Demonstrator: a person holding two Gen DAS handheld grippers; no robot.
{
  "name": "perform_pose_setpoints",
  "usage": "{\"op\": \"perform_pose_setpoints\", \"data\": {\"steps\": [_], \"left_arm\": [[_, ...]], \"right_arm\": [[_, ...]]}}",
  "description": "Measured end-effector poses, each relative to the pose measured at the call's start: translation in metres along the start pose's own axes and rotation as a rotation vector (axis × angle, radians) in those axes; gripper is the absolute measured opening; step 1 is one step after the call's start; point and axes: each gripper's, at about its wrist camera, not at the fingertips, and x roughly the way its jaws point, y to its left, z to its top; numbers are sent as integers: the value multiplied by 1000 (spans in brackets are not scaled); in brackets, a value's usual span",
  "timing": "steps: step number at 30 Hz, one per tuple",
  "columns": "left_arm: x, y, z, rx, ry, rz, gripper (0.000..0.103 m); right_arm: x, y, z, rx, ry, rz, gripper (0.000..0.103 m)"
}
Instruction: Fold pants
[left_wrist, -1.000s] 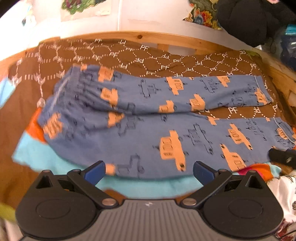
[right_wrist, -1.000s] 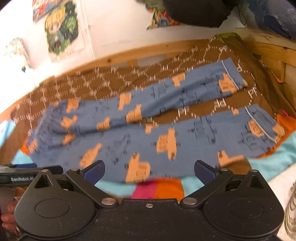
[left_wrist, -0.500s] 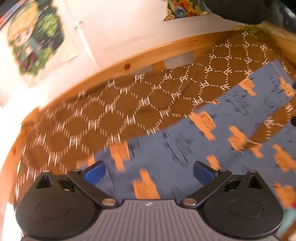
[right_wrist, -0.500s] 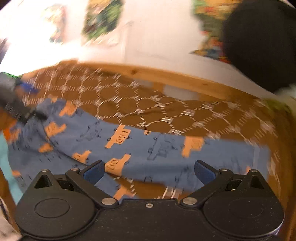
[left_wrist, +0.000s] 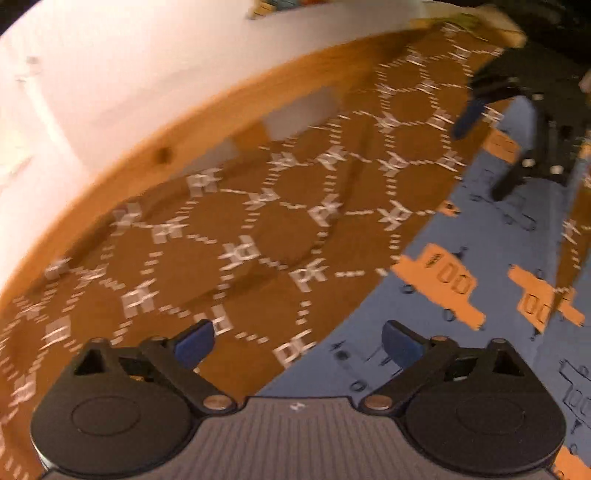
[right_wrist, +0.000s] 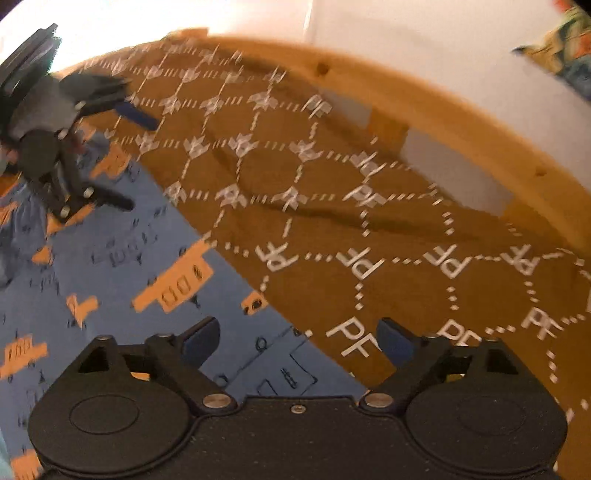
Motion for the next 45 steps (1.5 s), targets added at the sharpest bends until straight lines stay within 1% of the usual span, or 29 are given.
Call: {"op": "perform_pose_setpoints", "data": {"steps": [2, 3, 5, 6, 7, 9, 10, 11, 12, 13, 14, 15, 17, 19, 21, 24, 26, 28, 31, 35, 36, 38, 39, 40, 41, 42, 43, 44, 45], "left_arm": [[12, 7, 3, -5, 31, -66, 93], [15, 9, 5, -10, 43, -82, 90], [26, 14, 3, -34, 75, -110, 79], [32, 17, 1, -50, 105, -132, 71], [39, 19, -2, -62, 140, -152, 61], [47, 18, -7, -62, 182, -174, 52], [47, 15, -9, -43, 174, -173, 48], [46, 13, -10, -28, 170, -174, 42], [47, 12, -11, -22, 173, -173, 18], [47, 11, -11, -33, 182, -164, 4], [47, 9, -11, -48, 190, -151, 3], [45, 6, -11, -46, 186, -138, 0], [39, -5, -9, 4, 162, -85, 0], [32, -10, -7, 15, 136, -32, 0], [23, -10, -1, -2, 99, 33, 0], [13, -3, 16, -38, 30, 137, 0], [9, 11, 28, -91, -14, 212, 0], [11, 24, 36, -142, -34, 279, 0], [22, 42, 39, -204, 5, 299, 0], [51, 43, 28, -188, 57, 310, 0], [55, 42, 23, -192, 64, 301, 2], [61, 48, 18, -207, 75, 280, 14], [58, 49, 15, -220, 77, 273, 30], [52, 55, 14, -238, 70, 268, 48], [45, 63, 12, -266, 50, 265, 54], [38, 68, 8, -291, 31, 259, 62], [30, 76, 5, -318, 11, 244, 68], [19, 87, 0, -349, -14, 218, 72], [12, 95, -4, -368, -32, 201, 80]], "right_arm": [[7, -3, 1, -37, 36, 35, 81], [9, -4, 0, -54, 51, 44, 79], [14, -5, -1, -70, 73, 50, 70], [17, -6, -1, -70, 80, 51, 67], [19, -5, -1, -75, 84, 52, 62], [21, -4, -1, -81, 82, 52, 54], [21, -3, -1, -83, 79, 59, 46], [21, -1, -1, -91, 76, 63, 37], [20, 2, -1, -100, 77, 60, 33], [20, 5, -1, -110, 78, 56, 25], [19, 9, -1, -123, 77, 51, 15], [18, 14, -1, -139, 75, 33, 13], [15, 22, -3, -165, 66, -7, 2], [11, 30, -3, -189, 54, -52, 0], [7, 36, 0, -209, 34, -109, 0], [-4, 40, 16, -257, -25, -232, 0], [-5, 40, 32, -291, -64, -309, 0], [-1, 36, 49, -284, -93, -362, 0], [25, 25, 67, -269, -65, -378, 0], [66, 15, 69, -251, 12, -387, 0], [73, 13, 67, -240, 25, -383, 0], [81, 12, 63, -227, 39, -378, 1], [83, 10, 62, -226, 39, -379, 4], [84, 10, 61, -224, 36, -385, 14], [82, 8, 60, -214, 26, -389, 27], [78, 5, 61, -198, 15, -385, 37], [73, 3, 63, -172, 0, -380, 59], [67, 2, 64, -144, -27, -373, 77], [63, 5, 65, -121, -55, -362, 80]]}}
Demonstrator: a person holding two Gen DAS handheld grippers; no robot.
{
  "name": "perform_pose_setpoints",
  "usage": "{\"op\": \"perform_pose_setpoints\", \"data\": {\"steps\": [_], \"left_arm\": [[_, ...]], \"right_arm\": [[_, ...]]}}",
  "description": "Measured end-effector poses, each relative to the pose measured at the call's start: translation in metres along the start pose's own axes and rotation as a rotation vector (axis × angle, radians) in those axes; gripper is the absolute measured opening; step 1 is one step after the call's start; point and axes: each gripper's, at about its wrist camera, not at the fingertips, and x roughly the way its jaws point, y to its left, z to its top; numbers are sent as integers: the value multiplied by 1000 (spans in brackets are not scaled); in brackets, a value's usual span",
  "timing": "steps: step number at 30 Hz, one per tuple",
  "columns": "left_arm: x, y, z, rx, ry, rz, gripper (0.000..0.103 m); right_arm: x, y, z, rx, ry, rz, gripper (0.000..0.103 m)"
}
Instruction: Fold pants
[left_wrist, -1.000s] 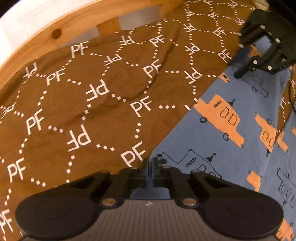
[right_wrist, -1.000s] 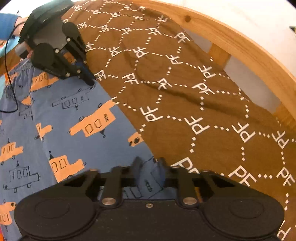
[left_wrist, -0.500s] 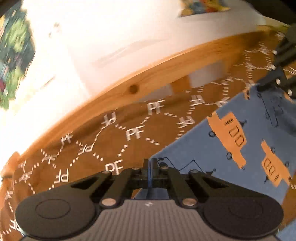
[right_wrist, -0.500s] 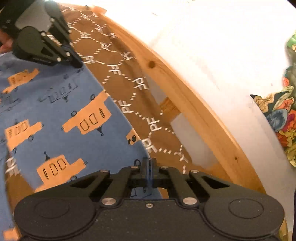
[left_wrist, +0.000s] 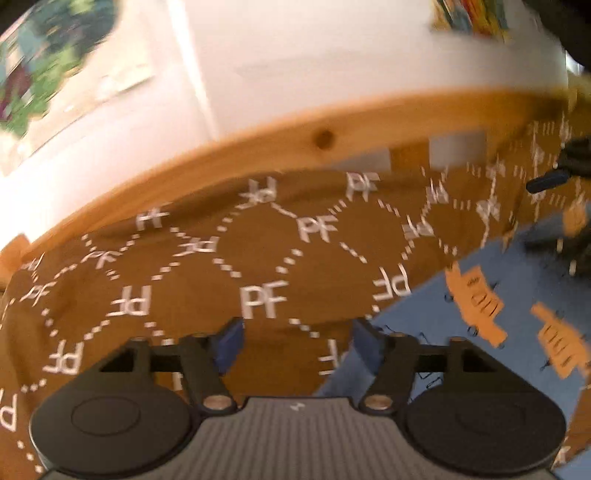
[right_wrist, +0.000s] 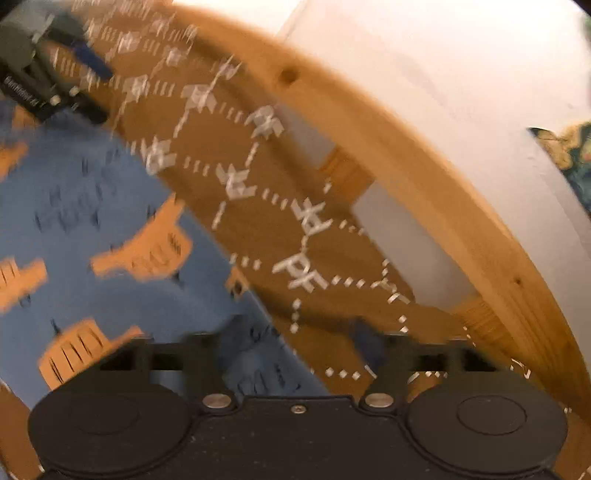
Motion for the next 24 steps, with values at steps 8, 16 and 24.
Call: {"op": "perform_pose_setpoints", "data": {"steps": [8, 16, 24], "left_arm": [[-35, 49, -20, 23, 22, -111, 88], [-19, 34, -36, 143, 186, -124, 25], [-22, 31, -34, 129, 191, -9, 0]], "right_arm": [[2, 14, 26, 24, -89, 190, 78], [28, 39, 44, -65, -15, 182, 58], [36, 40, 52, -34, 84, 238, 2]]}}
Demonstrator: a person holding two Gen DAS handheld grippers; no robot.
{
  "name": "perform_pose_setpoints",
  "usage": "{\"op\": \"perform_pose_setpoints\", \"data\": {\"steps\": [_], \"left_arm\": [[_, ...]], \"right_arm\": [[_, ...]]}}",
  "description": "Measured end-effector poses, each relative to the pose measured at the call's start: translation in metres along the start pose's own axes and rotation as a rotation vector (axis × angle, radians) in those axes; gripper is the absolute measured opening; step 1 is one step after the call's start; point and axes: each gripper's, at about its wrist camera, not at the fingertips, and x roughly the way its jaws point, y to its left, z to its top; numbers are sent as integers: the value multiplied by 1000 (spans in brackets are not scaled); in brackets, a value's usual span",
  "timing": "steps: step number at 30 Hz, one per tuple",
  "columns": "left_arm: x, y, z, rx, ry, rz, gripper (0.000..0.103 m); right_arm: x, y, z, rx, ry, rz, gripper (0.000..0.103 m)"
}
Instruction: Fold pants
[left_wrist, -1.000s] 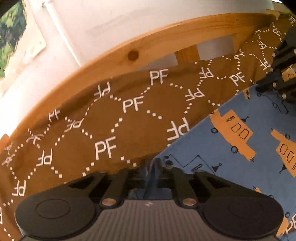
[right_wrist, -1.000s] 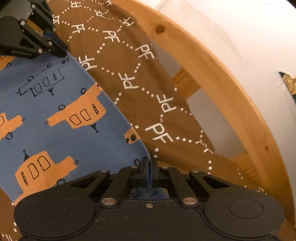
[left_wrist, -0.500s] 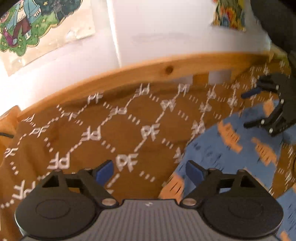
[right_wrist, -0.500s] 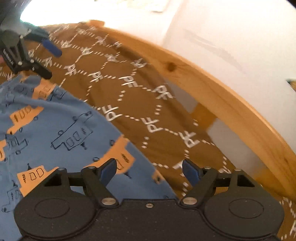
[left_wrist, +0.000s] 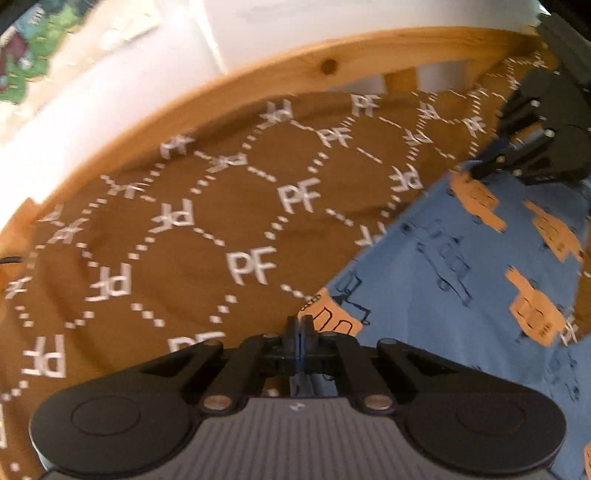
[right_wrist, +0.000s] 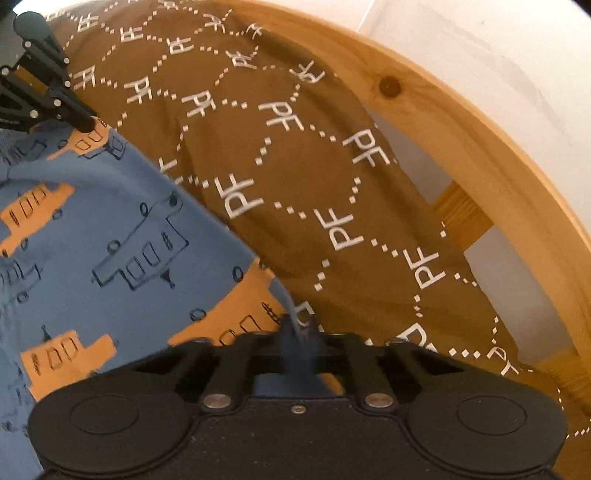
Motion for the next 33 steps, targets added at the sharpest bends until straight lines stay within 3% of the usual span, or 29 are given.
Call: {"op": "perform_pose_setpoints", "data": {"steps": [6, 9, 13, 20, 25, 33], "left_arm": [[-27, -4, -5, 17, -88, 63, 0], [-45, -13, -13, 69, -156, 70, 0], [-74, -27, -22, 175, -222, 132, 0], [-127, -60, -57, 325, -366, 183, 0], [-143, -85, -100, 387, -397, 181, 0], [-138, -116, -171, 468, -289, 105, 0]], "right_arm": [[-40, 18, -6, -31, -99, -80, 0], [-69, 38, -20, -67, -163, -125, 0], [-112, 67, -47, -81, -238, -159, 0], [-177, 115, -97, -46, -336, -148, 0], [-205, 160, -132, -43, -349, -133, 0], [-211, 236, -184, 16, -288, -93, 0]]}}
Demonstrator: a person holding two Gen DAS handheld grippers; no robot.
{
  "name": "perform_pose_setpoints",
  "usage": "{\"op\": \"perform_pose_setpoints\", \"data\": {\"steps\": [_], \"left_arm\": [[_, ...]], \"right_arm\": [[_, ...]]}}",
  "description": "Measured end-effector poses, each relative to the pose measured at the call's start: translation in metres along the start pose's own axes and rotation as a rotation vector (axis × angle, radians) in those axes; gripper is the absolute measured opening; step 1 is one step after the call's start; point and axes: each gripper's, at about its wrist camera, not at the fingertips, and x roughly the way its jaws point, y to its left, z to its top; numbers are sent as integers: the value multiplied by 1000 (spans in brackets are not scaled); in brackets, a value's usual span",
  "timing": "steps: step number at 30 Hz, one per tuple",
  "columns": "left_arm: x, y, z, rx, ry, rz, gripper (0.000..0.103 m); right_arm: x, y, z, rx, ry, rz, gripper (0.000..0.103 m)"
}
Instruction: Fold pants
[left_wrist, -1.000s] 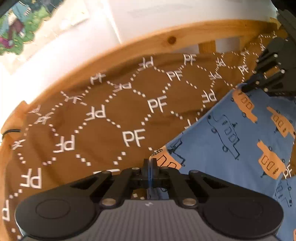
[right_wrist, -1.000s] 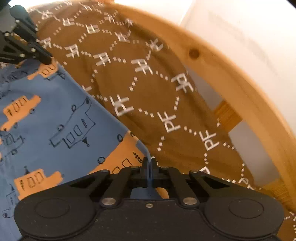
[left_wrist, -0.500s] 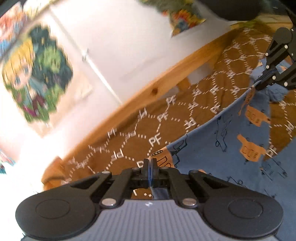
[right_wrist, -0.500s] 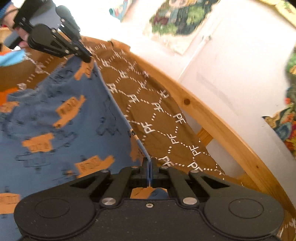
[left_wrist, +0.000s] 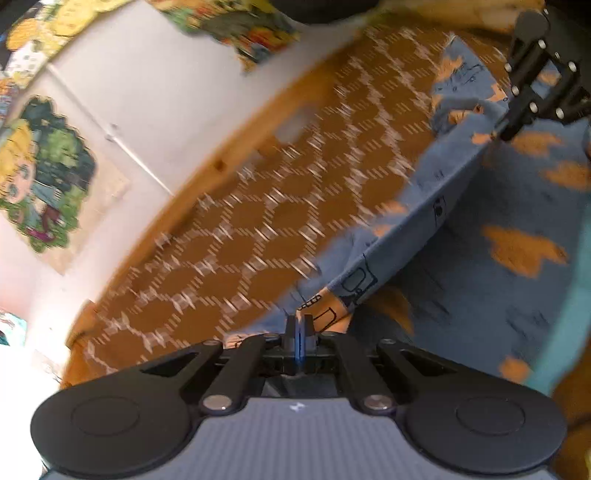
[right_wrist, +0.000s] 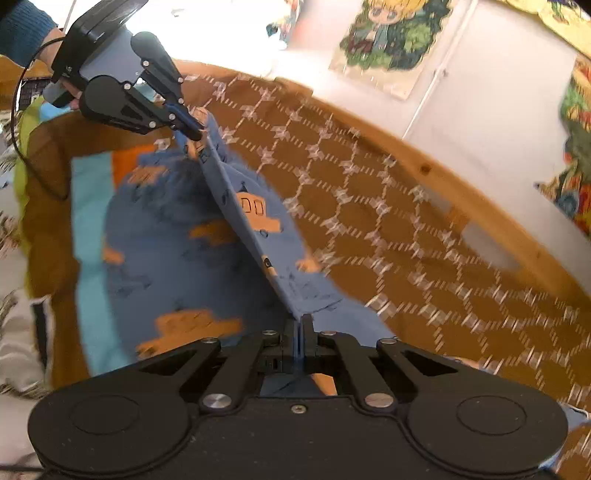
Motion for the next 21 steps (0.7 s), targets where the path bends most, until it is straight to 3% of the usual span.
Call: {"op": "perform_pose_setpoints", "data": {"steps": [9, 21], "left_arm": [[4, -38, -35, 30, 63, -28, 0], [-2, -32, -35, 56, 100, -124, 0]], "right_arm": [[6, 40, -28, 46, 35, 2, 0], [-1, 46, -37, 57, 58, 46, 0]]}}
